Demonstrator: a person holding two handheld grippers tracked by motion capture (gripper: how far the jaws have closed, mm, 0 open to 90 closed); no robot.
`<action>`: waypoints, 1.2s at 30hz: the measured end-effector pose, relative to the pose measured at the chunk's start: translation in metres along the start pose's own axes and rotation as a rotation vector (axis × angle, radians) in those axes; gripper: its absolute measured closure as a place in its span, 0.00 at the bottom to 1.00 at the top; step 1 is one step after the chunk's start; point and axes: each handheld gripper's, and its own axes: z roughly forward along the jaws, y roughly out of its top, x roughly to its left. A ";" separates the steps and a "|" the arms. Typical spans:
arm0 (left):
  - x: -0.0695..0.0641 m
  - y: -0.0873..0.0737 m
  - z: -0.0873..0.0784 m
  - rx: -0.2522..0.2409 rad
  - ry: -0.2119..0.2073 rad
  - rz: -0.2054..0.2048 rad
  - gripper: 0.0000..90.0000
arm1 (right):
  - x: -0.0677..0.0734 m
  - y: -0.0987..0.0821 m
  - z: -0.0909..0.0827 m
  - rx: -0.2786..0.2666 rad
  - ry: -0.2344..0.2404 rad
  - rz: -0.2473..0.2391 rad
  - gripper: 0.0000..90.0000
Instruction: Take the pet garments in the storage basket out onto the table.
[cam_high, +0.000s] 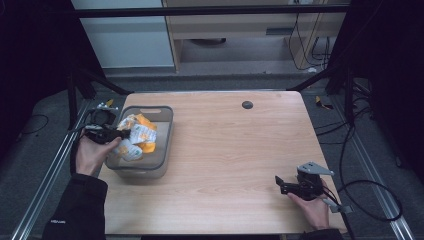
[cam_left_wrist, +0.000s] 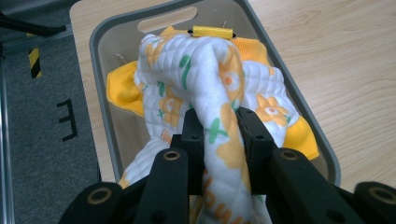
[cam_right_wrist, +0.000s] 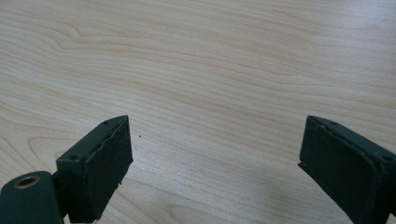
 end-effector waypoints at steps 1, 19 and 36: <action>-0.001 0.001 -0.001 -0.003 -0.002 0.002 0.83 | 0.000 0.000 0.000 0.000 0.000 0.000 0.10; -0.017 0.011 -0.027 -0.044 -0.047 0.107 0.83 | 0.000 0.000 -0.001 -0.012 -0.005 -0.008 0.10; -0.039 0.023 -0.044 -0.061 -0.090 0.194 0.83 | 0.000 0.000 -0.001 -0.018 -0.008 -0.008 0.10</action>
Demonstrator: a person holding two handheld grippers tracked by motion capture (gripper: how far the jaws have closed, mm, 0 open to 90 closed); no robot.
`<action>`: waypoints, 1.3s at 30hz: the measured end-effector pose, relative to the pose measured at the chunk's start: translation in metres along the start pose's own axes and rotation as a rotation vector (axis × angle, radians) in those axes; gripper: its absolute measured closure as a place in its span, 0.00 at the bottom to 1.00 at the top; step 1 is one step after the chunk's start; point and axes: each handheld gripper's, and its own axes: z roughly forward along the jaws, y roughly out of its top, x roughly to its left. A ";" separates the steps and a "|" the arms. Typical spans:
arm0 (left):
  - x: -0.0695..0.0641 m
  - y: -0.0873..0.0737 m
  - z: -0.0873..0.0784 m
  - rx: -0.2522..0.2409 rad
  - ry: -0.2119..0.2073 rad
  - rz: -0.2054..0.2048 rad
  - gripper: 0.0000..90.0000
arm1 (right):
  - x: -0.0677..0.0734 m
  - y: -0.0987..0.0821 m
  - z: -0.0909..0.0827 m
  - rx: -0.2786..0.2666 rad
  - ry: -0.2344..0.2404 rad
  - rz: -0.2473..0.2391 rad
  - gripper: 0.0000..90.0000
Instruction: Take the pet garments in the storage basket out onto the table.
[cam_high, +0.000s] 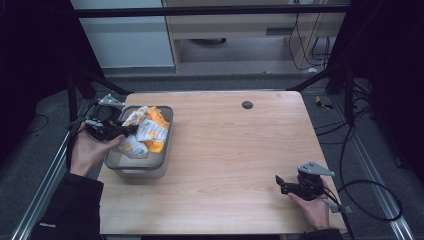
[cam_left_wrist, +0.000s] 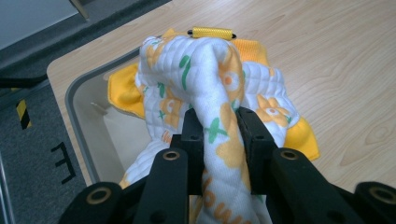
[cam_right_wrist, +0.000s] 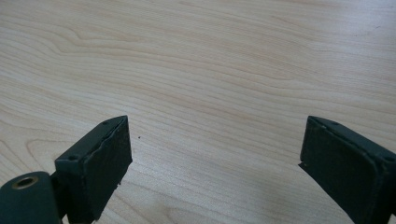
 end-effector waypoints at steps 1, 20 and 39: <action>-0.001 0.001 0.000 0.000 -0.001 0.007 0.83 | 0.000 0.000 0.000 -0.001 0.001 0.000 0.10; -0.044 0.024 0.001 -0.008 -0.077 0.137 0.83 | 0.000 0.000 0.000 -0.005 0.000 -0.003 0.10; -0.085 0.035 0.031 0.014 -0.146 0.239 0.83 | 0.000 0.001 -0.002 -0.021 -0.010 -0.010 0.10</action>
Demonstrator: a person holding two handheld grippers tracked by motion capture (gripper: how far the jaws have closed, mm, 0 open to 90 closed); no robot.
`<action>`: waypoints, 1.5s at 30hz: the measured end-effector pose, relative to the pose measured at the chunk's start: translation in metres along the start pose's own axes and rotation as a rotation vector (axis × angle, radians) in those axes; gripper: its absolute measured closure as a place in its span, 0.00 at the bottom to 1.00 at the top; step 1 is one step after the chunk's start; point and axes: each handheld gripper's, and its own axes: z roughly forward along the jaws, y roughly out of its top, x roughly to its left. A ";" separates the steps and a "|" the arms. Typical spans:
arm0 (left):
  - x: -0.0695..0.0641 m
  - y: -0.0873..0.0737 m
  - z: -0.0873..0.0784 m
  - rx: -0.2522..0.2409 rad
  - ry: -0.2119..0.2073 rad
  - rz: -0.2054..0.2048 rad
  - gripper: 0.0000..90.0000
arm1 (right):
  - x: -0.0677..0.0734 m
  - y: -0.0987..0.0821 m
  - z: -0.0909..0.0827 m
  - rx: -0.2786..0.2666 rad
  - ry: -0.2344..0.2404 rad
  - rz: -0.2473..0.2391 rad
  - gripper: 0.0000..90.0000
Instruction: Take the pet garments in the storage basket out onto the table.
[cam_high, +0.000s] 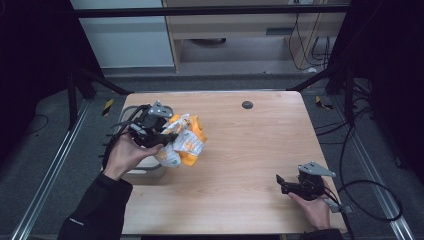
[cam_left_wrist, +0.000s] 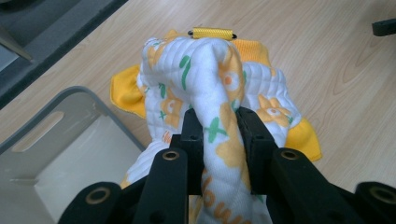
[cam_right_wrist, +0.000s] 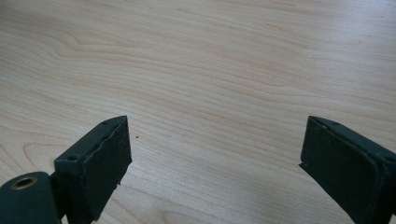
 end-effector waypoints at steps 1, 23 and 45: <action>-0.001 0.001 0.003 0.012 -0.003 0.014 0.83 | 0.000 0.000 0.000 0.000 -0.001 -0.001 0.10; -0.030 0.017 0.048 0.061 -0.080 0.106 0.83 | -0.001 0.001 -0.002 -0.015 -0.013 -0.005 0.09; -0.057 0.021 0.087 0.112 -0.156 0.206 0.82 | -0.001 0.000 -0.002 -0.022 -0.017 -0.009 0.09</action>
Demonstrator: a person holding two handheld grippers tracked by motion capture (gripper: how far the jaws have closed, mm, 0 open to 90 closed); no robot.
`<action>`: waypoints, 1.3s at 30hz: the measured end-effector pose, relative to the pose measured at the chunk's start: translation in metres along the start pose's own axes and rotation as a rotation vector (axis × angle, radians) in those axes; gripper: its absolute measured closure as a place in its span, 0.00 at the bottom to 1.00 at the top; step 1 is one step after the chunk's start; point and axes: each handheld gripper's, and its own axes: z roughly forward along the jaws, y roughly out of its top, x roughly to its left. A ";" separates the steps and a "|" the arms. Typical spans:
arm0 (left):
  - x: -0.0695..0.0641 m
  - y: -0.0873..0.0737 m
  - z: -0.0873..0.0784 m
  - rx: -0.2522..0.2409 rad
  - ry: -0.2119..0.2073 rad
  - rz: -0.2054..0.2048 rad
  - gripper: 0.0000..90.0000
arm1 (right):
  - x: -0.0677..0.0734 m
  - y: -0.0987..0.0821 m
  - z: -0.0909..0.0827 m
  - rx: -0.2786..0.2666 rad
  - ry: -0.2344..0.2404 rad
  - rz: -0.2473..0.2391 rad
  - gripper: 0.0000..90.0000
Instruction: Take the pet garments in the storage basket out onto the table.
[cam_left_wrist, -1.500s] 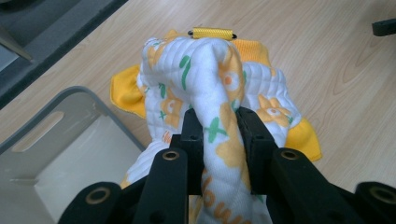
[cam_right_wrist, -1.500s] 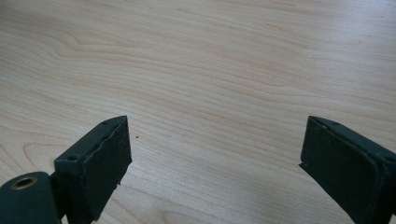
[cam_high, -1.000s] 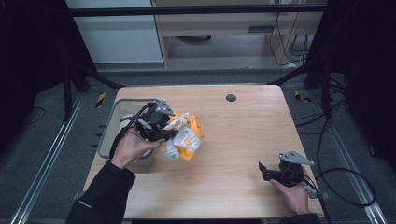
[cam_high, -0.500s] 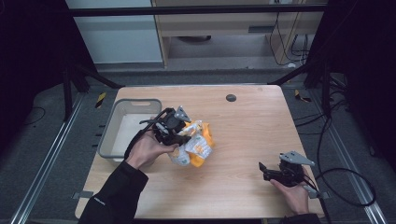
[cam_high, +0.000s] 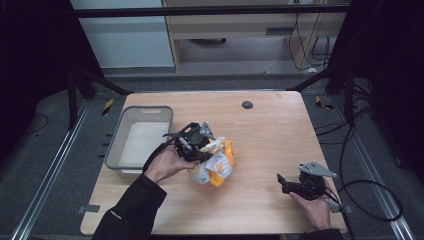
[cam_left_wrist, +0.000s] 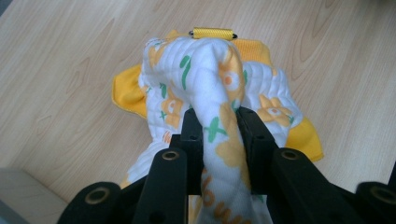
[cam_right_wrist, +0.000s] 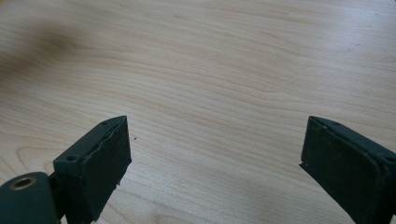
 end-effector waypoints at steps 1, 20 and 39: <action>-0.001 0.000 0.002 0.004 -0.005 0.002 0.82 | 0.000 0.000 0.000 -0.001 0.001 0.000 0.09; -0.014 0.000 0.038 0.031 -0.050 0.049 0.82 | 0.000 0.000 0.000 0.004 0.001 0.002 0.09; -0.023 -0.003 0.060 0.025 -0.075 0.056 0.81 | 0.000 0.000 0.001 0.003 -0.003 -0.018 0.09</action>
